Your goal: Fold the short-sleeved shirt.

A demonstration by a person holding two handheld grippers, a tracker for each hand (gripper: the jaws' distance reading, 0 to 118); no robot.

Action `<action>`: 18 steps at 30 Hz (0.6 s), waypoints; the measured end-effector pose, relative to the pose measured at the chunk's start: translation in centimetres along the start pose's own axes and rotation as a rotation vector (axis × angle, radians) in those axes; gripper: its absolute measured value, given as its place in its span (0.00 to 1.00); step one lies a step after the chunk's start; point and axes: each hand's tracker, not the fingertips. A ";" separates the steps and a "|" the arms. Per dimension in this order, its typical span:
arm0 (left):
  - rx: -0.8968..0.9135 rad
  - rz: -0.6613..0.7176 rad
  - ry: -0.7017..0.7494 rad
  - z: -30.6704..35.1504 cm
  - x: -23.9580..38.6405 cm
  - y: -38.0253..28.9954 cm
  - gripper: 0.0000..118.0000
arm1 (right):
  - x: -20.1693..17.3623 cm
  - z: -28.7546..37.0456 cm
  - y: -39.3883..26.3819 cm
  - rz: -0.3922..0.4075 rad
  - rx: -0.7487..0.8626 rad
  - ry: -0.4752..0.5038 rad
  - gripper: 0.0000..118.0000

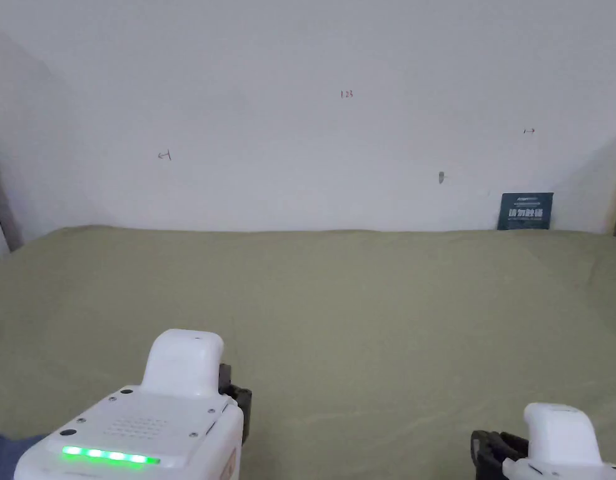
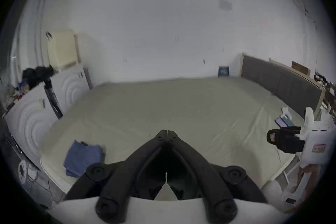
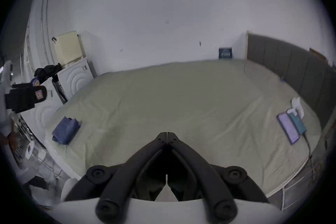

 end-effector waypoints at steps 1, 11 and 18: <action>0.052 -0.013 0.018 0.9 0.9 0.3 0.00 | -0.4 0.7 0.4 0.018 0.039 -0.017 0.00; 0.292 -0.021 0.036 4.8 2.3 -0.4 0.77 | -4.5 5.8 1.9 0.077 0.308 -0.133 0.00; 0.305 0.019 0.055 5.3 1.6 -0.7 0.83 | -5.8 6.3 2.3 0.135 0.370 -0.183 0.96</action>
